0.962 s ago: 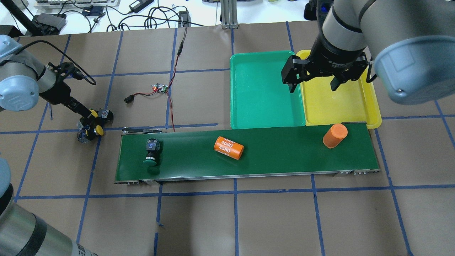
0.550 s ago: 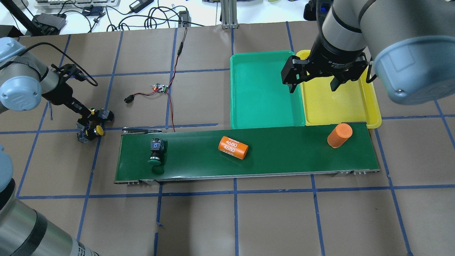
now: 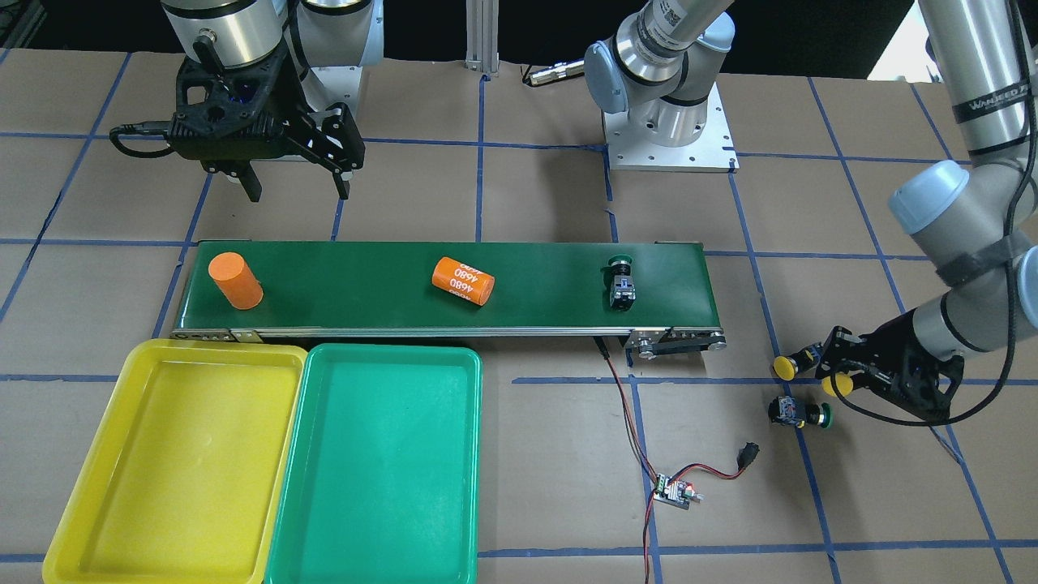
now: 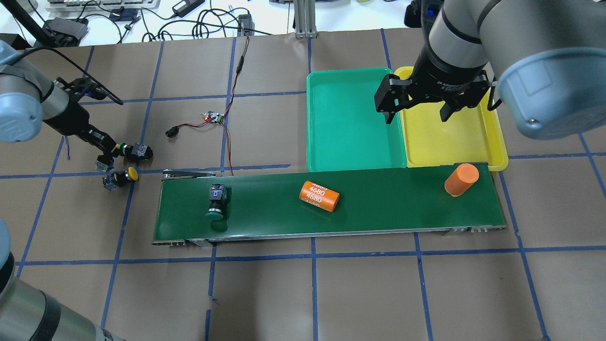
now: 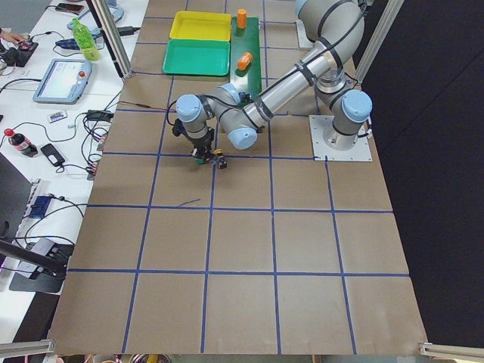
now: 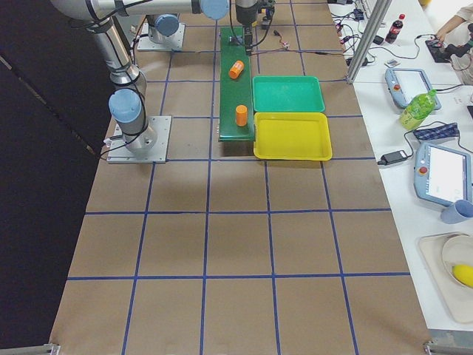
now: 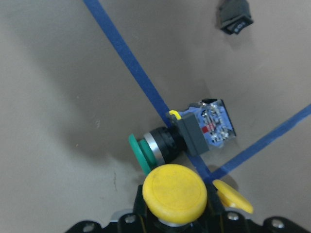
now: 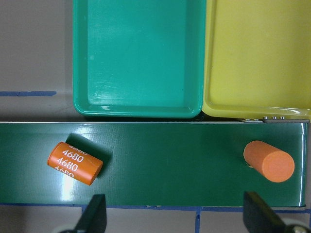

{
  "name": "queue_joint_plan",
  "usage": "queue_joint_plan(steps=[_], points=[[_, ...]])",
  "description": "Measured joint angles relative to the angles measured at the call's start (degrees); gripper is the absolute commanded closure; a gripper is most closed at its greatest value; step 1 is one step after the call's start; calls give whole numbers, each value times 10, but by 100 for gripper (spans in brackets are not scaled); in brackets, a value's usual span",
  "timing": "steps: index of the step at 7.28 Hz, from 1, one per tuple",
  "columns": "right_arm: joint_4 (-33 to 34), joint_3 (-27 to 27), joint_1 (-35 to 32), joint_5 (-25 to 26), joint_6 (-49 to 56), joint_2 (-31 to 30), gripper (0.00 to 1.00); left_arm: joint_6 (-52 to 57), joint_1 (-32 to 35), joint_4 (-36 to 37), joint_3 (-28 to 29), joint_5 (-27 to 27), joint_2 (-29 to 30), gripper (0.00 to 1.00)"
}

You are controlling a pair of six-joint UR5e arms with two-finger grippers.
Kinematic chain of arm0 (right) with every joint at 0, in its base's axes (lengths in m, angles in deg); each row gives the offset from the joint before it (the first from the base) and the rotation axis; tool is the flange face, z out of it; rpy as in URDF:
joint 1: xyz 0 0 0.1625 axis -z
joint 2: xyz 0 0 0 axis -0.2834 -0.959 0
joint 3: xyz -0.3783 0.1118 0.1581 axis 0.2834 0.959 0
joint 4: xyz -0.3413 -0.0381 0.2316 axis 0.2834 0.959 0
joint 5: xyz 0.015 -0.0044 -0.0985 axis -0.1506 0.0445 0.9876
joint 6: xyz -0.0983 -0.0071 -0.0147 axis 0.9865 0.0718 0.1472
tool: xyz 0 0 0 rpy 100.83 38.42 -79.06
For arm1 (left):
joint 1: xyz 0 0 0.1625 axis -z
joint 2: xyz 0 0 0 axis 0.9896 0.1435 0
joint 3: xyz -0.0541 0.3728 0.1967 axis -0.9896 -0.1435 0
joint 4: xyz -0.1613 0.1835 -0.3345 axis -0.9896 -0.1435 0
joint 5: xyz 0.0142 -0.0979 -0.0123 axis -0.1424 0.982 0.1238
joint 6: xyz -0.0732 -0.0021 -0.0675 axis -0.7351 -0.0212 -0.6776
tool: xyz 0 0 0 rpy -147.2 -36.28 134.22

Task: Sort buttons by color to trays
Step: 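Place the yellow-capped switch on the belt with the left gripper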

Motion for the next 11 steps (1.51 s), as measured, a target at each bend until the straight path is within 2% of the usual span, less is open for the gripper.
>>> queue_joint_plan(steps=[4,7,9,10,11], points=[[0,0,0,0,0,0,0,-278,43,-95,-32,0,-101,100],[0,0,0,0,1,0,0,-401,90,-91,-131,12,-157,100],[0,0,0,0,1,0,0,-449,126,-76,-161,16,-168,93],[0,0,1,0,1,0,0,-458,138,-58,-165,17,-164,67],[0,0,0,0,1,0,0,-464,144,-35,-168,19,-159,11]])
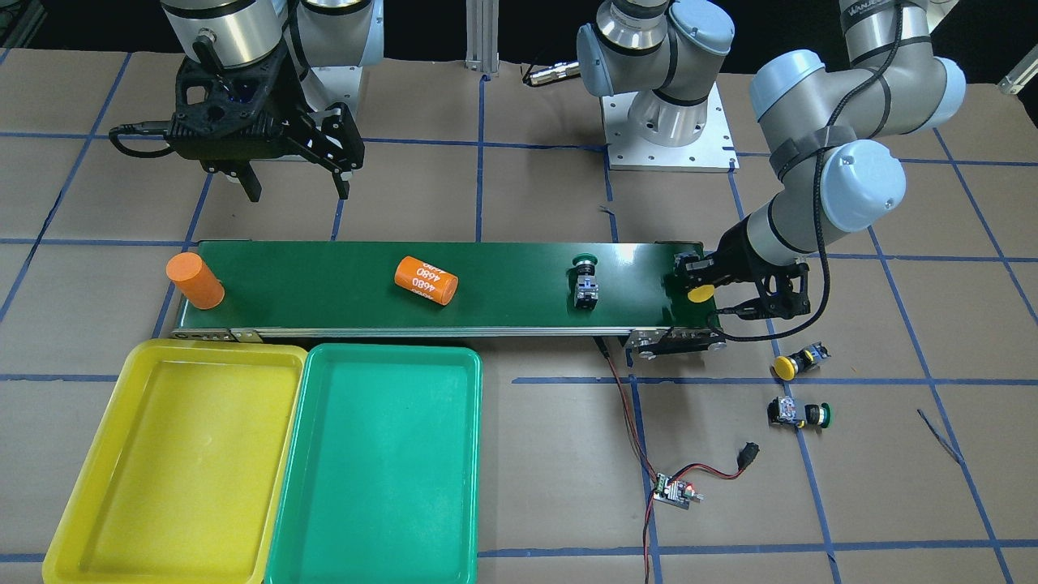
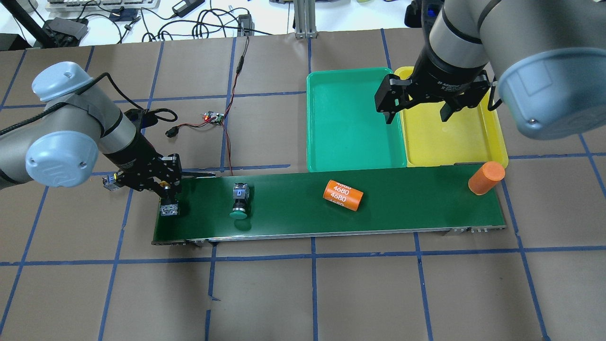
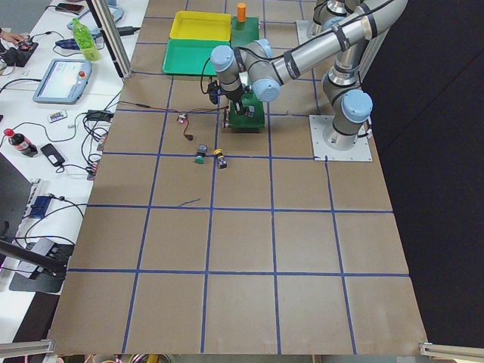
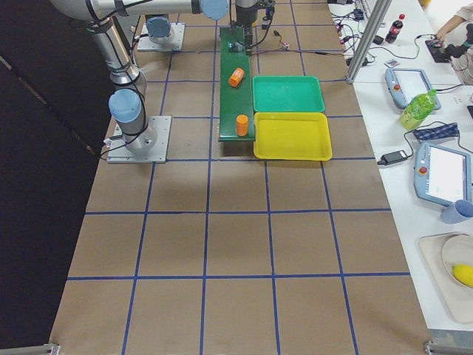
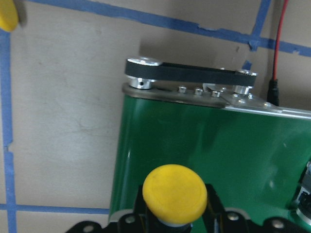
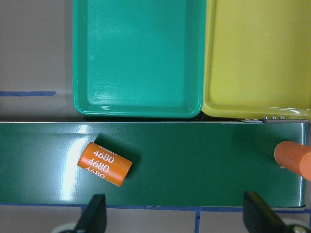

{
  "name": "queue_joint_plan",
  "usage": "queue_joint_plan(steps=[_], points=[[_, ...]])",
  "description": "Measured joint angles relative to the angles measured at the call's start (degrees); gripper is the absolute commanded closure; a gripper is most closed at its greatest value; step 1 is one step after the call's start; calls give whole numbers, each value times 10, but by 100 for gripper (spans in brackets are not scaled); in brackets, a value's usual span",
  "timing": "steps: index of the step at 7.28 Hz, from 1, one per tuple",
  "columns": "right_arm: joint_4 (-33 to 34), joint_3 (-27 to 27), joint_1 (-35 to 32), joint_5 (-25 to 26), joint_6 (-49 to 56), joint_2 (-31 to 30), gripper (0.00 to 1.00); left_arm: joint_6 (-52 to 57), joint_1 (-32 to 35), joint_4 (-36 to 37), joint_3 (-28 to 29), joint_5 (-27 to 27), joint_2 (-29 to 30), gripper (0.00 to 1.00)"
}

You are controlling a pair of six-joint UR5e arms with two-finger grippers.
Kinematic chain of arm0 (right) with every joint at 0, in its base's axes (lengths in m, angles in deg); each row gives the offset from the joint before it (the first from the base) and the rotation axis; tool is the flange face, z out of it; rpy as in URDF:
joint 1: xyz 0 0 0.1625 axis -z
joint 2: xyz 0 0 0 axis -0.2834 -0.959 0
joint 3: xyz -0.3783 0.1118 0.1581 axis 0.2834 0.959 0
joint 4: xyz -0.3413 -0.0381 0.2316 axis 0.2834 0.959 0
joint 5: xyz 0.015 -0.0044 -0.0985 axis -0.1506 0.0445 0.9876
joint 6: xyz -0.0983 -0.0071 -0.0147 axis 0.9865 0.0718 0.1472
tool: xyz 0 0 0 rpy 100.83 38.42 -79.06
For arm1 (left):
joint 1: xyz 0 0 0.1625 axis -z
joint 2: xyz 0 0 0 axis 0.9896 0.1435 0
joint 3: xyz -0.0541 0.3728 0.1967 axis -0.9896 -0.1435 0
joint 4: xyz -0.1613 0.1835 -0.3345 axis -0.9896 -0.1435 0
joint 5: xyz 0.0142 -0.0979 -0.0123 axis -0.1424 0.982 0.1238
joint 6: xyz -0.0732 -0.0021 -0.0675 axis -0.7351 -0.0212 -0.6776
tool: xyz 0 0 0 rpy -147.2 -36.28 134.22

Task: Sort buttons by color to trays
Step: 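Place the yellow-capped switch on the belt with the left gripper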

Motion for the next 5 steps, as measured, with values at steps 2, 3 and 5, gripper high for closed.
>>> queue_joint_plan(steps=[2,3,5], points=[[0,0,0,0,0,0,0,0,3,19,-11,1,5,0],[0,0,0,0,0,0,0,-2,3,21,-18,1,2,0],[0,0,0,0,0,0,0,-3,1,23,-3,-2,-8,0]])
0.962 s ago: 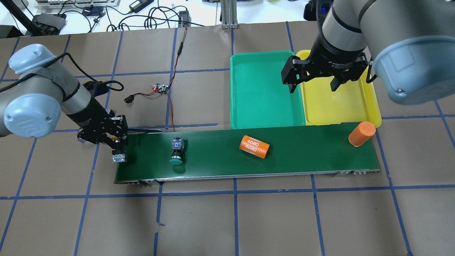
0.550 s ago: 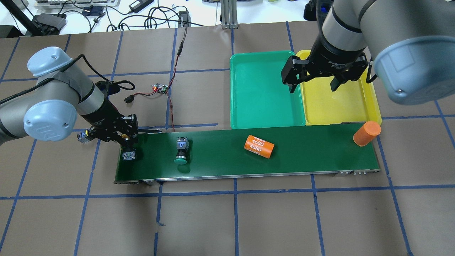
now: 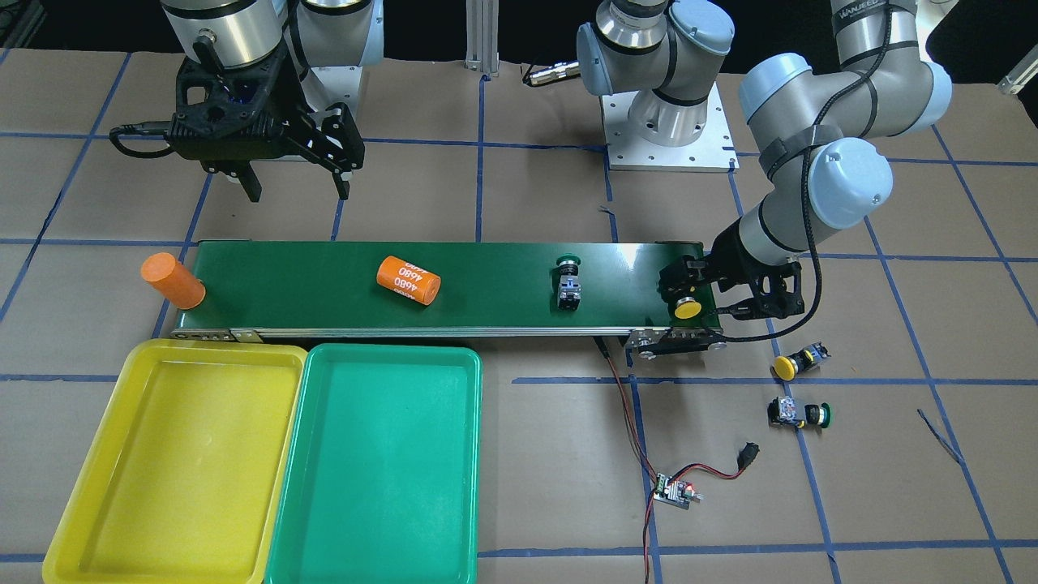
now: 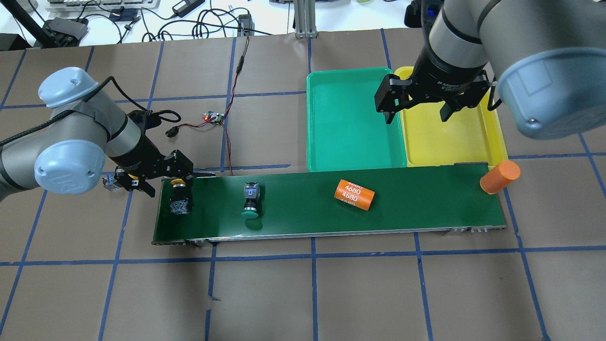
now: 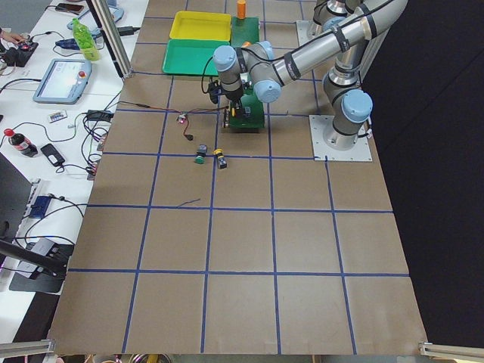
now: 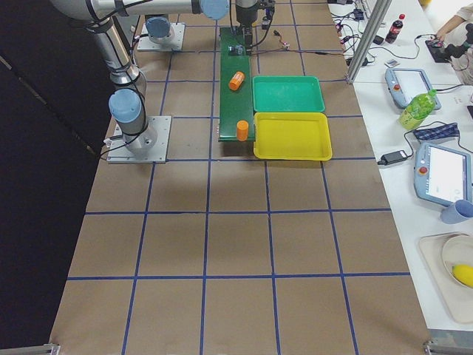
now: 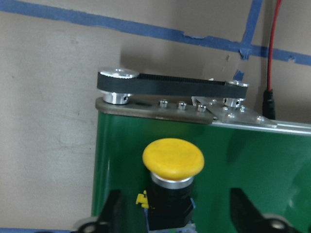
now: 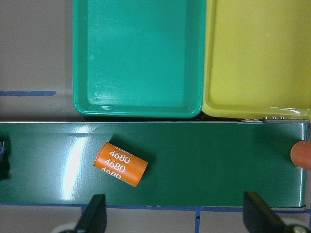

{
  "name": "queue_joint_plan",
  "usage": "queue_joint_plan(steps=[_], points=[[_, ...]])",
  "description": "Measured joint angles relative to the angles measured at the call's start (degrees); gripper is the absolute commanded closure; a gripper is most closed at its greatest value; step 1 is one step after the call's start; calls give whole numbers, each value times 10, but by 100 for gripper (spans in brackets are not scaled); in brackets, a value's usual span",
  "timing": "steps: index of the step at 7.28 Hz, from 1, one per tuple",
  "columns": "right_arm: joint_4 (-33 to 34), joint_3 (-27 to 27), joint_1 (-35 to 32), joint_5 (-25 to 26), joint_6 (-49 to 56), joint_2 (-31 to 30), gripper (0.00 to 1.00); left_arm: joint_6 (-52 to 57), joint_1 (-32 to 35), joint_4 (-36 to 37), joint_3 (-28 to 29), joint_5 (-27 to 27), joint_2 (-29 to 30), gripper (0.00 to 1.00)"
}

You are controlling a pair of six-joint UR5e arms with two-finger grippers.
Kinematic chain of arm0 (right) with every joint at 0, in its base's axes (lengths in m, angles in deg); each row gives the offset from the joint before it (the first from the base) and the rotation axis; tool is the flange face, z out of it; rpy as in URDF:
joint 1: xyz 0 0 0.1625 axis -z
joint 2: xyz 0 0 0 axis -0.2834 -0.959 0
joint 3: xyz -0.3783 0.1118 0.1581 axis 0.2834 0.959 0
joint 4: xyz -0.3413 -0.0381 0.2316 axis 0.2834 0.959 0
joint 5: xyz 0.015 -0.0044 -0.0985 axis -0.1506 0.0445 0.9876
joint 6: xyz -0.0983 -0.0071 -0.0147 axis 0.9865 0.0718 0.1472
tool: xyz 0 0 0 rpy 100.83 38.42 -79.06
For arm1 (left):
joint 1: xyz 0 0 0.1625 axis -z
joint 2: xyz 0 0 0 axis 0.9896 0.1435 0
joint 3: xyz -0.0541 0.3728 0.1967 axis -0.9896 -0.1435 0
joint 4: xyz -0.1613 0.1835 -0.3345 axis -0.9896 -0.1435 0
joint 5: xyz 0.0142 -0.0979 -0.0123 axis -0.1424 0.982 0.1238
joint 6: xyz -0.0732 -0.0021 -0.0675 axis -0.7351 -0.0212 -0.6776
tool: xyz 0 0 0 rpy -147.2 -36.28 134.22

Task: Sort buttons by color to trays
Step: 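Place the yellow-capped switch on the belt with the left gripper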

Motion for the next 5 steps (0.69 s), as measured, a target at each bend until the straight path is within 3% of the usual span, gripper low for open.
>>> queue_joint_plan(steps=[3,5], points=[[0,0,0,0,0,0,0,7,-37,21,80,-4,41,0],[0,0,0,0,0,1,0,7,-61,99,105,-5,100,0]])
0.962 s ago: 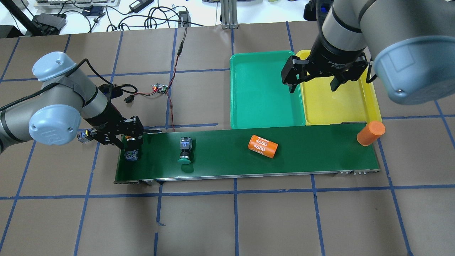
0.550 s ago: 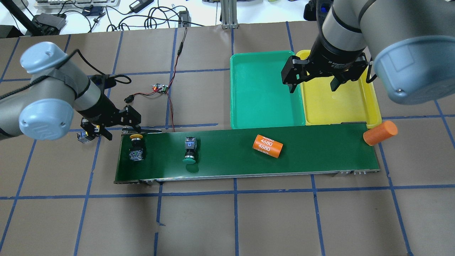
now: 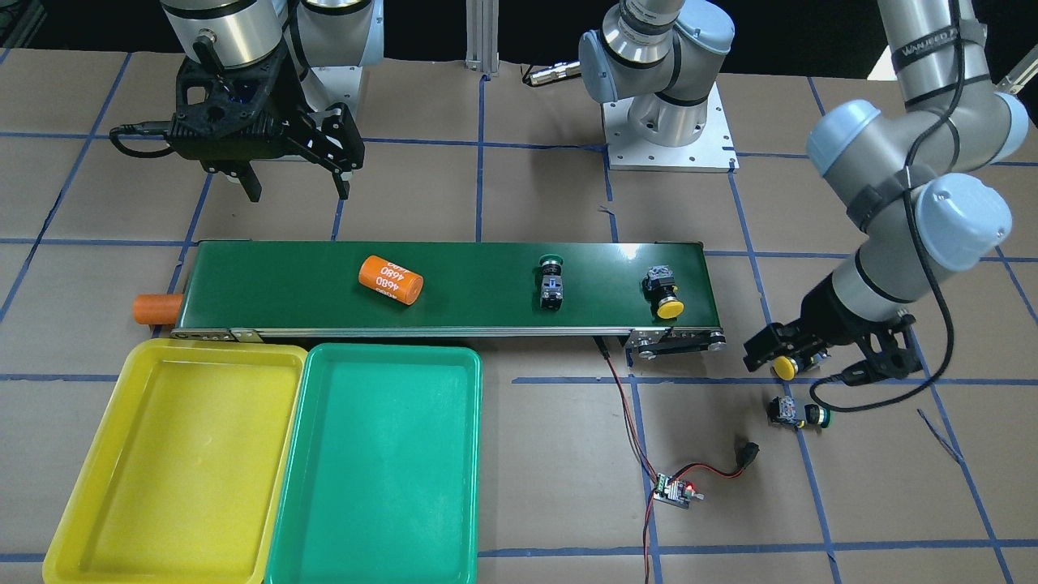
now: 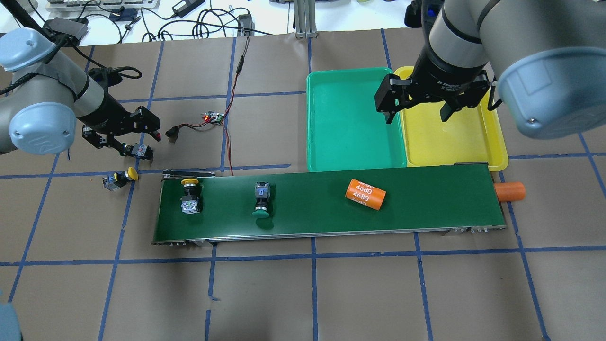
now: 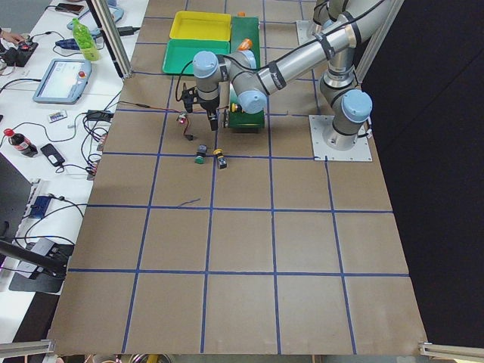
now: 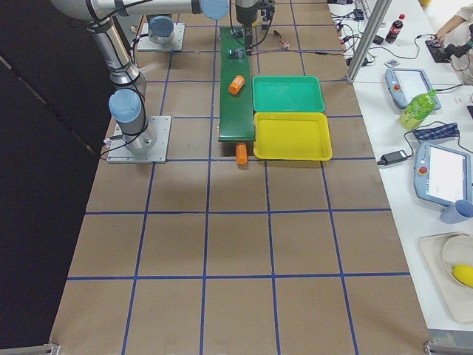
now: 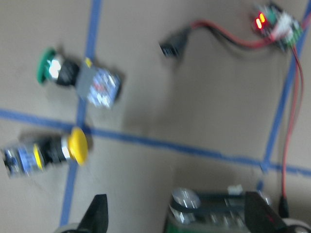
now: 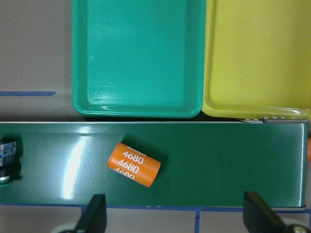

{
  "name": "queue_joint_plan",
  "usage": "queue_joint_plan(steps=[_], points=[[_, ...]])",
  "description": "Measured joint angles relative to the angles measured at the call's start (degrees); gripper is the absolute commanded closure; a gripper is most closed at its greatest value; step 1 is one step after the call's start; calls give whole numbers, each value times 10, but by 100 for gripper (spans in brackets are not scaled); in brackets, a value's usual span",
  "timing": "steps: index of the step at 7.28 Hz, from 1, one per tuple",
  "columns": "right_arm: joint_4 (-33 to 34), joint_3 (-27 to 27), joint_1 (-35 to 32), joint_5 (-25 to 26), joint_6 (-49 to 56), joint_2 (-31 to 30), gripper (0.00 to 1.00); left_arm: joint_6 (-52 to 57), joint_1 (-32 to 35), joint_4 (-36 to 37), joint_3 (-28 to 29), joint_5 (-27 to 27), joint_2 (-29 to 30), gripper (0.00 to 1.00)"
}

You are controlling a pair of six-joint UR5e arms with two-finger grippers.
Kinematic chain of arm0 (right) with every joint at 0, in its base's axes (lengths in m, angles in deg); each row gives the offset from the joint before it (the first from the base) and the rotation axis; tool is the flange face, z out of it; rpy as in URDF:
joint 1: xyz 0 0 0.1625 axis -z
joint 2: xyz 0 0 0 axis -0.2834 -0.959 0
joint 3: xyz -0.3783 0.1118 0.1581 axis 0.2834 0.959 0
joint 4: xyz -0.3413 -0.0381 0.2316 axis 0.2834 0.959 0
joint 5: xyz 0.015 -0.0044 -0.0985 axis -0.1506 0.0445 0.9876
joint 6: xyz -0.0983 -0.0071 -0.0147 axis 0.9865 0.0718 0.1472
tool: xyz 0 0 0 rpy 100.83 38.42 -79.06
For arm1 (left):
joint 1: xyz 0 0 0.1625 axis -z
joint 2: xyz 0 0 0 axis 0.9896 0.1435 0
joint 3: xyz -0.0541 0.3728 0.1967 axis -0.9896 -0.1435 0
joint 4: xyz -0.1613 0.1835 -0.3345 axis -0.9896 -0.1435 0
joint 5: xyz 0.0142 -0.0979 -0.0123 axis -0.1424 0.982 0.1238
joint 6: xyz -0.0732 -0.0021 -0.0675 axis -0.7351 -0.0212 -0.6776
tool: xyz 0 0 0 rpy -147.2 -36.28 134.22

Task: Sort buttons by color to trays
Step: 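Move the left gripper back to the table and grasp a green-capped switch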

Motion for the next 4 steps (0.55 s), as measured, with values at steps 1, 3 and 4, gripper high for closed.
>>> queue_joint_plan(steps=[1,3,4], points=[[0,0,0,0,0,0,0,0,-4,18,22,-1,28,0],[0,0,0,0,0,0,0,1,-7,27,55,-2,79,0],[0,0,0,0,0,-1,0,1,-13,27,60,-2,94,0]])
